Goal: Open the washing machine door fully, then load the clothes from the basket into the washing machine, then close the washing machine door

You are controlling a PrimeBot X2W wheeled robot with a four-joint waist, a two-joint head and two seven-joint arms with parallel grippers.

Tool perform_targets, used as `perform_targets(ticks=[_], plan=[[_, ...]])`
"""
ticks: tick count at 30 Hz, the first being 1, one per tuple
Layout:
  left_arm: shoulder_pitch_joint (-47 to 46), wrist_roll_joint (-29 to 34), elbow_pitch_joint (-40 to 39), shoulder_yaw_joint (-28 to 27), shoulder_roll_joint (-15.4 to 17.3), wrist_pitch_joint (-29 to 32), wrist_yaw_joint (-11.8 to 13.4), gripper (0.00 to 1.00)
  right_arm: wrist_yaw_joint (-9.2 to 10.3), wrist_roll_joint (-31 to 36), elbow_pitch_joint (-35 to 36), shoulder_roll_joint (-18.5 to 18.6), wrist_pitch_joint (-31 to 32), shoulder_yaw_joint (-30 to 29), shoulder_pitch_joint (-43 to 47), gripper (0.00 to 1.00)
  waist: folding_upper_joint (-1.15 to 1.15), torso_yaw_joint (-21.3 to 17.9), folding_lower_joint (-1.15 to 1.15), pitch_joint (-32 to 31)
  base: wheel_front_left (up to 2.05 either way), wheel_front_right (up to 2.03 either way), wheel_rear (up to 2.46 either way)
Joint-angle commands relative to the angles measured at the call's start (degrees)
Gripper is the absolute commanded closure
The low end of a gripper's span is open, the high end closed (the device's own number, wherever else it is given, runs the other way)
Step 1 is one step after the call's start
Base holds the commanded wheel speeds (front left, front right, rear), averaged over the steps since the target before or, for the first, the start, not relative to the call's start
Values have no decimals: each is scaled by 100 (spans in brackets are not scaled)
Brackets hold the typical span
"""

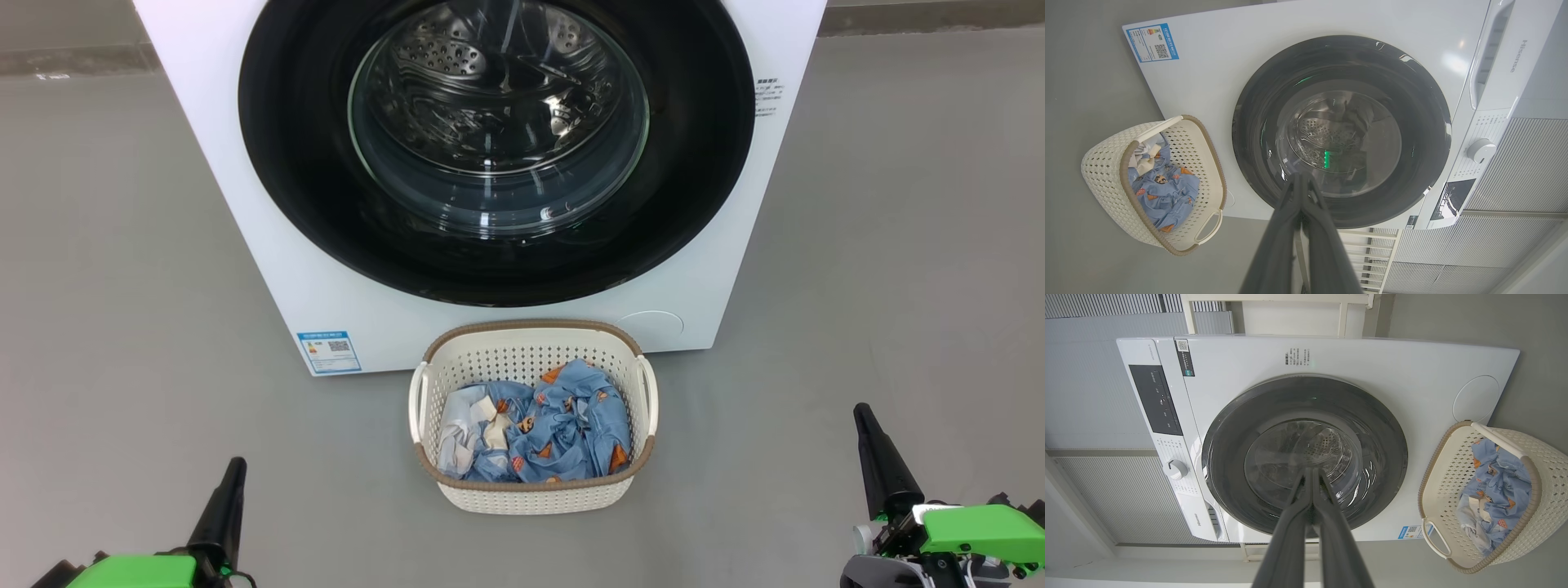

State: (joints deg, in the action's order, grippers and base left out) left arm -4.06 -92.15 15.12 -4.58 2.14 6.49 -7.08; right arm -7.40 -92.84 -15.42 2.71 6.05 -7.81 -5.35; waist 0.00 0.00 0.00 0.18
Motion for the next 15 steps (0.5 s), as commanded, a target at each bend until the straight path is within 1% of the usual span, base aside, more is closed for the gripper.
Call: perform_targets(ticks=[1,15], plan=[[-213,2,-108,-198,74,3,-41,100,-9,70,140,20,46,126,-83,100,0,0,0,0,0,0,0],[-213,1,-109,-197,74,2,-41,100,-9,71,140,19,46,125,-83,100,0,0,0,0,0,0,0]])
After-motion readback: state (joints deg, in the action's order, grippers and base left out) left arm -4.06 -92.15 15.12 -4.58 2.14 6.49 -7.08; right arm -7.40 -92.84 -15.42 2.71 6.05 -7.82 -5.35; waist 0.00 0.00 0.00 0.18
